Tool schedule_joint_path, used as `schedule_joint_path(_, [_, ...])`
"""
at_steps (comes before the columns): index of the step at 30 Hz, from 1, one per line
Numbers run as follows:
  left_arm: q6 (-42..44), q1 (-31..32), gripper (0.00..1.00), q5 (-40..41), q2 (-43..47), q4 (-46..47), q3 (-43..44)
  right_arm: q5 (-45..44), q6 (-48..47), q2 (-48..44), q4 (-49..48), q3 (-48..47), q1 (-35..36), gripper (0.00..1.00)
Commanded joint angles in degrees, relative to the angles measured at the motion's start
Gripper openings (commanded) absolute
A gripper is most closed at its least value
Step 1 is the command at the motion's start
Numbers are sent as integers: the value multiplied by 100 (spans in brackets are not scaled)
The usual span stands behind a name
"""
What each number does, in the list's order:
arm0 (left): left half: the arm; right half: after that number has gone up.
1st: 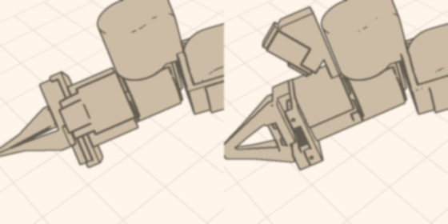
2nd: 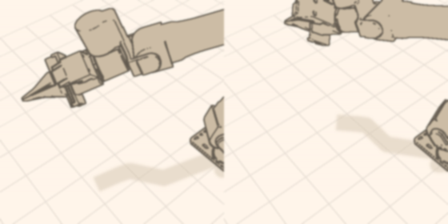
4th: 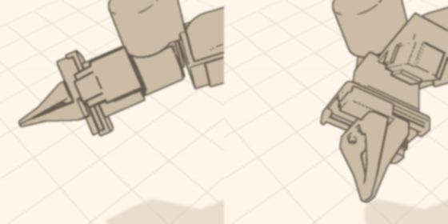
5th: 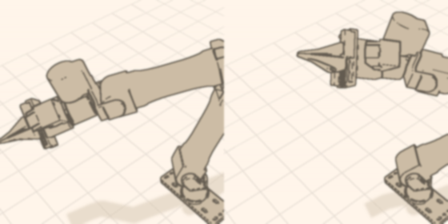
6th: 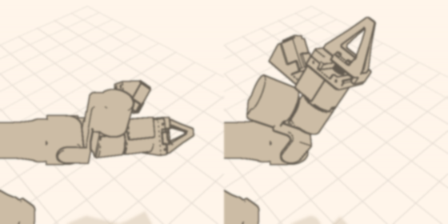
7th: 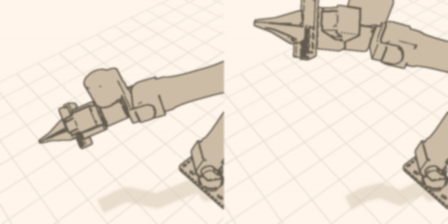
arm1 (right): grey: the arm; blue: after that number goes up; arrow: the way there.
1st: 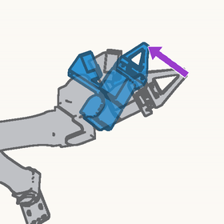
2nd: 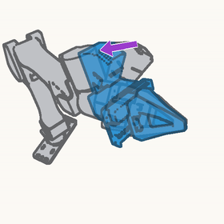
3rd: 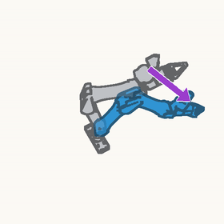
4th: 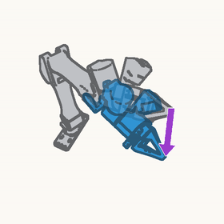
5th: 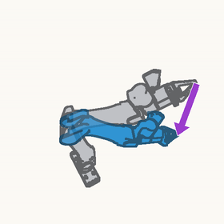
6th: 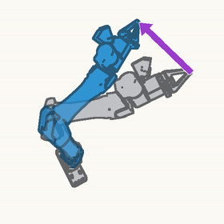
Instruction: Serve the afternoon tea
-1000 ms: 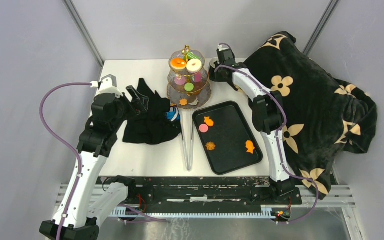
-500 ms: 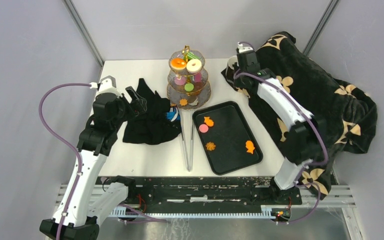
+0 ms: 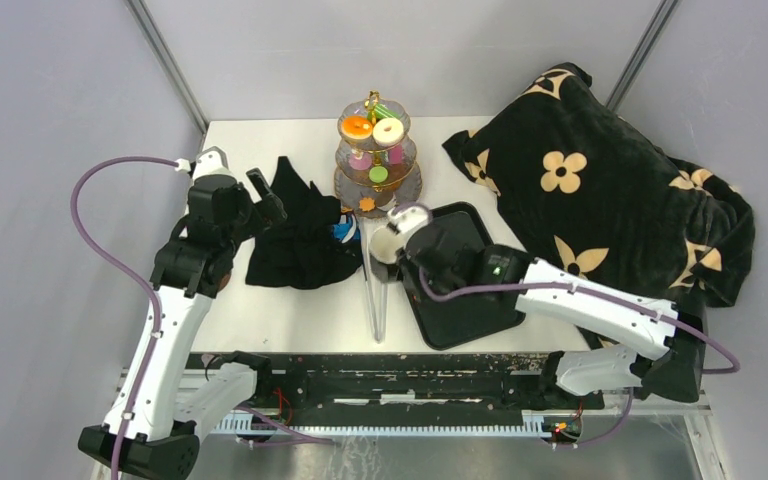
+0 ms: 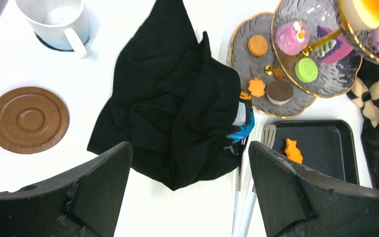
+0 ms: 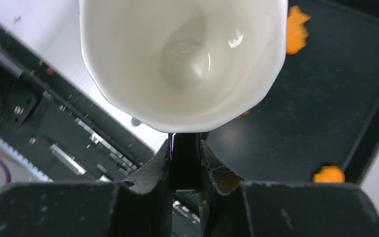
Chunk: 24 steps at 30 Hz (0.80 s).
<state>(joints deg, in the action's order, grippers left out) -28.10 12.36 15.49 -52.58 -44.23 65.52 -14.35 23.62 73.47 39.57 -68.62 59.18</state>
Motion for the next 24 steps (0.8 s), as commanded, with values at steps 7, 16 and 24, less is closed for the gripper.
schedule_joint_path(7, [-54,-14,96,765,-57,-666,715,-1552,1069,1179,-1166,-292,1811,1])
schedule_joint_path(16, [-223,-16,97,843,0,-954,768,-2338,1734,2240,-1627,-644,2031,1])
schedule_joint_path(24, [-291,-14,100,839,-4,-1122,836,-2668,2184,3084,-1957,-887,2010,1])
